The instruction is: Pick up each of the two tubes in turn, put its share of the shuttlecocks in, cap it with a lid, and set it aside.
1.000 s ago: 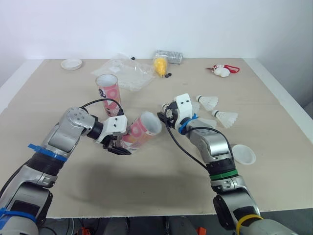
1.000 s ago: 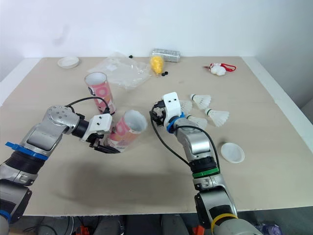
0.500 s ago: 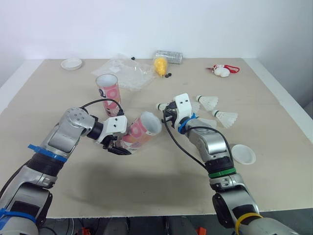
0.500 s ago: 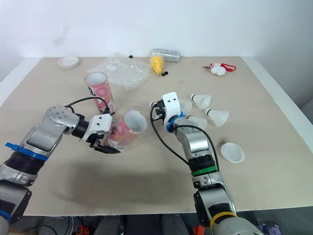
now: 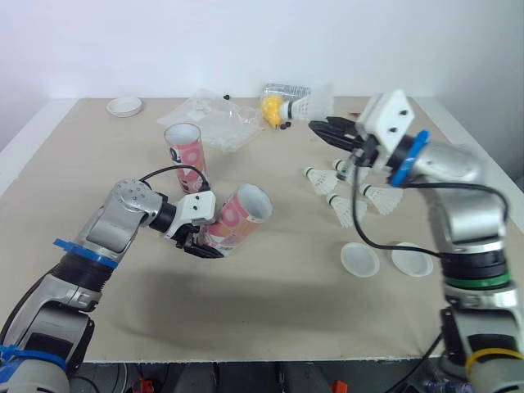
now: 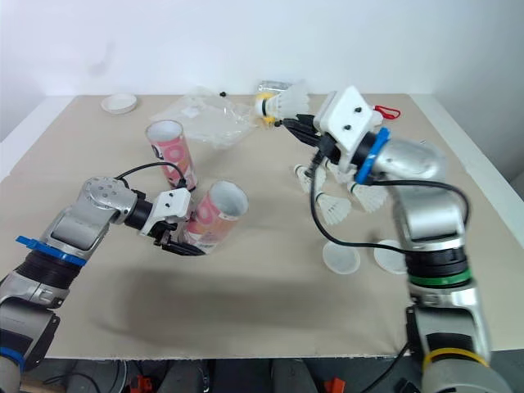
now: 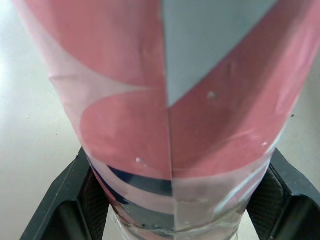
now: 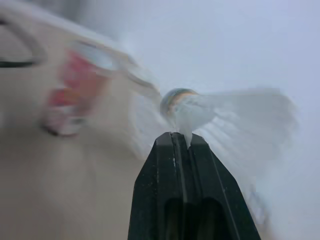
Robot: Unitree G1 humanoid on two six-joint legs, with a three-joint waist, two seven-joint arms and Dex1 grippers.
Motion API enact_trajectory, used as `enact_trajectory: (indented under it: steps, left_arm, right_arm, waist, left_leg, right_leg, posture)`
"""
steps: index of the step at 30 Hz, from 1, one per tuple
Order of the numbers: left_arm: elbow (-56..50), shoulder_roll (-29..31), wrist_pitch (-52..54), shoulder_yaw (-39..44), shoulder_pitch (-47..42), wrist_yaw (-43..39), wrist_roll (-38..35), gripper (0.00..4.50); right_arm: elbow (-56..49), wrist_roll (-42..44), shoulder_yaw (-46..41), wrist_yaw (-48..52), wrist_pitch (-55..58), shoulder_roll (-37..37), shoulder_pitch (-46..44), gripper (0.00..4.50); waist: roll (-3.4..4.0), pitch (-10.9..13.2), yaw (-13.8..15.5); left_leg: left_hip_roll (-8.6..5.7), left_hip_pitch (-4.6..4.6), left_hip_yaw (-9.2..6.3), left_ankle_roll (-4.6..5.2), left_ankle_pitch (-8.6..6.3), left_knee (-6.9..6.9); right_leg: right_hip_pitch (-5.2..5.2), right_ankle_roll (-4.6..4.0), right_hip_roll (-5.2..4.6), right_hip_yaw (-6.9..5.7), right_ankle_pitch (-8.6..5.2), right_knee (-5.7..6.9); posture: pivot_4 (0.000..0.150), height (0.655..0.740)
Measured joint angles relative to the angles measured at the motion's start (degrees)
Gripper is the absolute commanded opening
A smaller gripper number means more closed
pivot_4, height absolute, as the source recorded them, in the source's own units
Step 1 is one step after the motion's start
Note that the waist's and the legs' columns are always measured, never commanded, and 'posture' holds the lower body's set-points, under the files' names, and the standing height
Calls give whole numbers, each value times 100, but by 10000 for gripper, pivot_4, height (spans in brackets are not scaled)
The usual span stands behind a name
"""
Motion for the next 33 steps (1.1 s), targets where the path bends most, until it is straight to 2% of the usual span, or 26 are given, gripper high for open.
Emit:
enact_trajectory:
  steps: [3,9,21,22,23,24,25,26,30,33]
  left_arm:
    - [59,-80,57,-19,-62,-40,-1,30903]
    - [159,-147,94,-25,-123,-70,5,30903]
    - [212,-177,107,-33,-165,-71,27,30903]
    - [212,-181,110,-33,-165,-70,27,30903]
    - [211,-182,111,-33,-165,-70,26,30903]
    - [211,-183,113,-33,-165,-70,26,30903]
    - [211,-189,116,-32,-165,-66,26,30903]
    - [211,-190,116,-32,-165,-65,26,30903]
    - [211,-191,125,-32,-168,-64,29,30903]
    - [198,-207,123,-54,-178,-70,24,30903]
  right_arm:
    - [-164,2,200,871,-762,-465,47,360]
    - [-578,110,469,1691,-1396,-627,46,360]
    - [-229,-523,1103,1970,-2116,-566,-57,360]
    - [-206,-574,1171,2013,-2166,-533,-72,6439]
    - [-205,-585,1229,2048,-2183,-512,-79,8181]
    - [-198,-601,1272,2062,-2203,-493,-86,13644]
    - [-179,-608,1311,2070,-2209,-454,-109,16872]
    - [-173,-607,1312,2070,-2209,-448,-116,23184]
    - [-189,-409,1243,1974,-1880,-408,-134,39336]
    - [-613,489,600,1376,-398,-360,276,39336]
  waist:
    - [4,4,53]
    - [3,4,78]
    - [3,4,85]
    - [3,4,87]
    - [3,4,88]
    - [3,4,88]
    - [3,4,89]
    - [3,4,92]
    - [3,4,93]
    - [2,3,121]
  left_leg:
    - [-2,-3,1,0,0,3]
    - [-3,-3,1,-2,-1,6]
    - [-3,-4,2,-2,0,9]
    - [-2,-4,2,-2,0,10]
    - [-2,-4,2,-2,0,10]
    - [-2,-4,2,-2,0,10]
    - [-3,-4,2,-2,0,10]
    - [-3,-4,2,-2,0,10]
    - [-2,-4,2,-2,0,10]
    - [-3,-8,-6,-2,0,12]
  right_leg:
    - [-2,1,-1,1,0,0]
    - [0,2,-5,0,-3,0]
    - [-1,-3,-5,-1,-1,1]
    - [0,-3,-5,-2,-1,1]
    - [0,-2,-5,-1,-1,1]
    - [0,-2,-6,-1,-1,1]
    - [0,-1,-6,-1,0,1]
    - [1,-2,-7,-1,-1,1]
    - [0,-4,-6,-1,0,1]
    - [4,-10,-7,-4,5,2]
  posture:
    - [1500,7400]
    - [1500,7400]
    - [1500,7400]
    - [1500,7400]
    - [1500,7400]
    - [1500,7400]
    - [1500,7400]
    - [1500,7400]
    - [1500,7400]
    - [1500,7400]
